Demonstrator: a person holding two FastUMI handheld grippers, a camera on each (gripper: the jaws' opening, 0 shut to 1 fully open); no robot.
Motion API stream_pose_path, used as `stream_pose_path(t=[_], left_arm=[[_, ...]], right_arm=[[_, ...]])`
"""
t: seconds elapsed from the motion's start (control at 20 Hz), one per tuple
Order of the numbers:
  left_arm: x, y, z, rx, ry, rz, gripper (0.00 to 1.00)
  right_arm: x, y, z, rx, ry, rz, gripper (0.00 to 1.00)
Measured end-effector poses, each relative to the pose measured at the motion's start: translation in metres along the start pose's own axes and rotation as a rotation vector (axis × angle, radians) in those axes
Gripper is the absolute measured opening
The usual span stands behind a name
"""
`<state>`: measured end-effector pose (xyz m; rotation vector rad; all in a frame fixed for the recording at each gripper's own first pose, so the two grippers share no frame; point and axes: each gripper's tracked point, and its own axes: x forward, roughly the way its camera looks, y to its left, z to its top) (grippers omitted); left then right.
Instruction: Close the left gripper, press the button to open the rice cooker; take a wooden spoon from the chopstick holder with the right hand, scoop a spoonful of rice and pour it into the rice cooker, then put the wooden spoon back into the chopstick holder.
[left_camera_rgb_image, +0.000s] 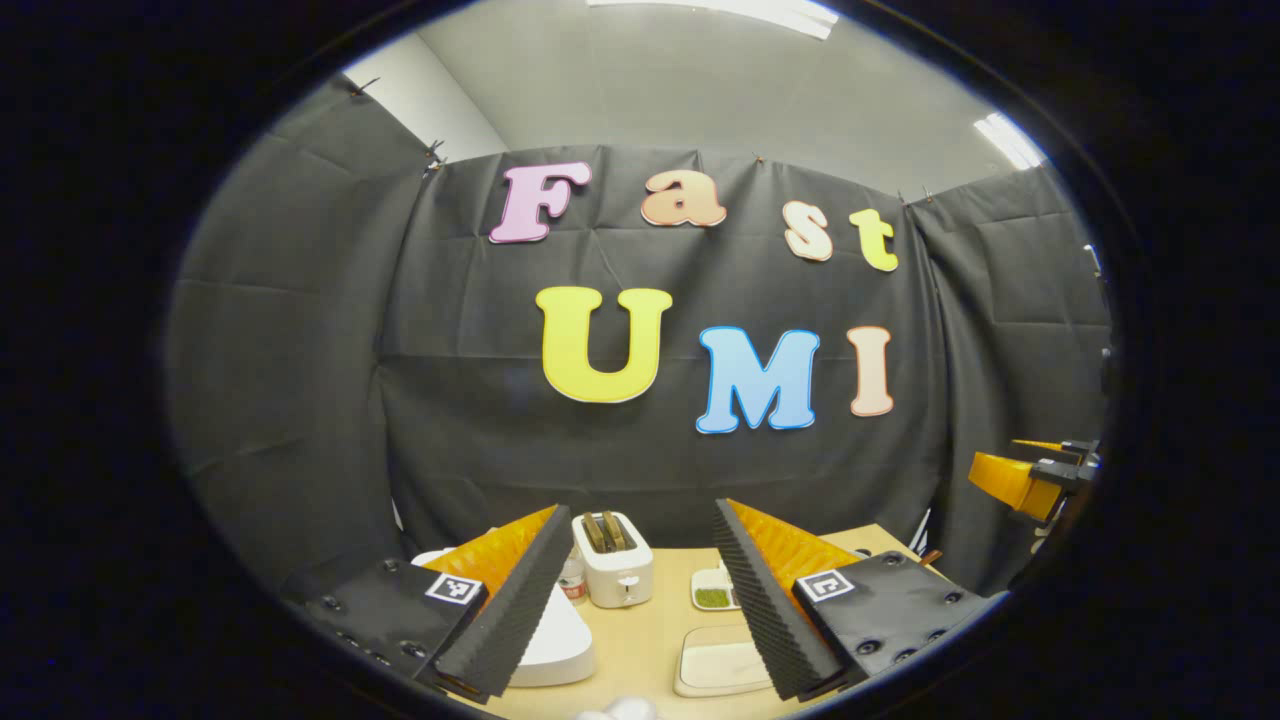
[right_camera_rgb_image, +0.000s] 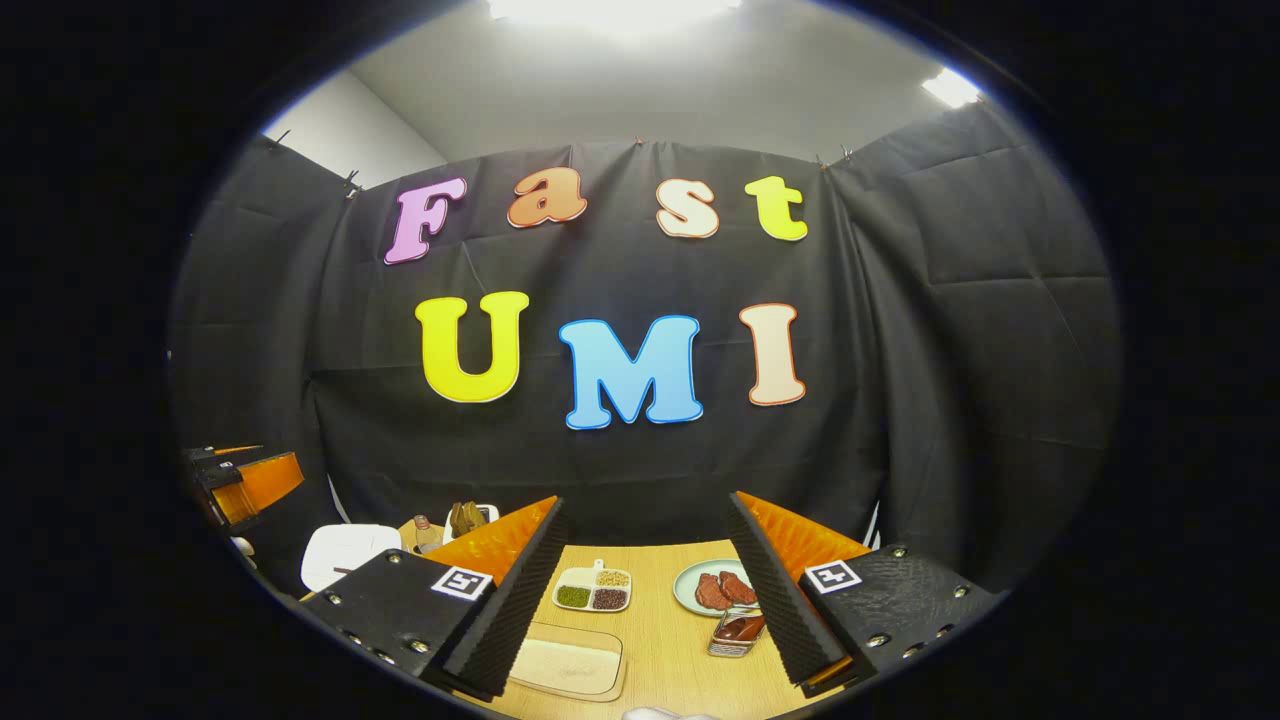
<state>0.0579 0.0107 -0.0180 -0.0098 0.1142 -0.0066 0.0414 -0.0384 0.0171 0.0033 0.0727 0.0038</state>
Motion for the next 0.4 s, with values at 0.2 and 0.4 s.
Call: stream_pose_path(t=[0.2, 0.4], left_arm=[[0.0008, 0.0033, -0.0013, -0.001, 0.004, 0.007, 0.99], [0.0009, 0.0037, -0.0006, -0.002, 0.004, 0.009, 0.98]], right_arm=[[0.0014, 0.0020, 0.0007, 0.007, 0.003, 0.007, 0.98], [0.0015, 0.0067, 0.0013, 0.008, 0.001, 0.019, 0.98]])
